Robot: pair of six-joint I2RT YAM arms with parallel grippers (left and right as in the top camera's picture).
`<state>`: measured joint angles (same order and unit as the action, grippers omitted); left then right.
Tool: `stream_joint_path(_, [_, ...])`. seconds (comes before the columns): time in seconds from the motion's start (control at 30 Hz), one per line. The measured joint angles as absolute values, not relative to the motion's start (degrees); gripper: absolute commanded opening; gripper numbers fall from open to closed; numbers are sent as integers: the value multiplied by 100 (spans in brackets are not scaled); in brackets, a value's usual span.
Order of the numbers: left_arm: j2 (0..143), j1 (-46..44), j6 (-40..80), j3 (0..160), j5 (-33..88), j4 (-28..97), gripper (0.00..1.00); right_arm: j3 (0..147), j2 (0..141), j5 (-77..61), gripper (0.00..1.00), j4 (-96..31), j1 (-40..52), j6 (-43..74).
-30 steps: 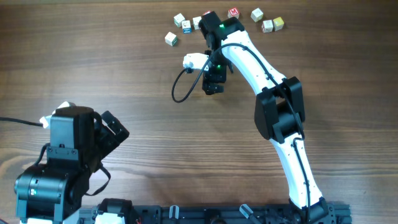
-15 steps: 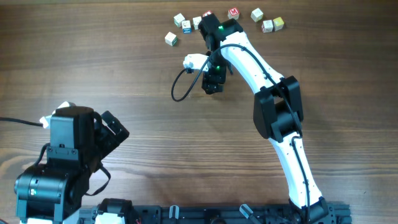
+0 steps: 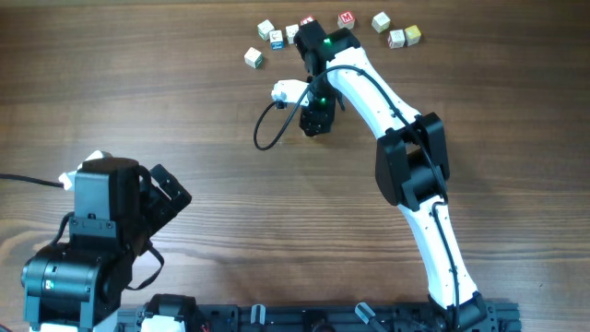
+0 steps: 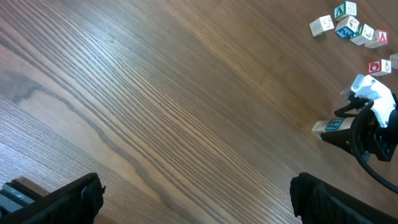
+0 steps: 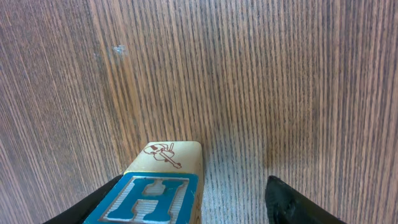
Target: Form a tower
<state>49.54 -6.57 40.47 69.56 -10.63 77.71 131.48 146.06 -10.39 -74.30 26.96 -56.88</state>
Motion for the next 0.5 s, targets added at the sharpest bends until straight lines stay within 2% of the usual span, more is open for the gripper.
stream_joint_path(0.37, [4954, -657, 4047, 6956, -1063, 7769, 100, 13148, 14606, -1039, 62, -7430, 2696, -5688])
stream_joint_path(0.43, [4954, -657, 4047, 6956, -1063, 7771, 100, 13148, 14606, -1039, 56, -7430, 2696, -5688])
stream_joint_path(0.5, [4954, -657, 4047, 6956, -1063, 7771, 100, 13148, 14606, -1041, 56, -7430, 2696, -5686])
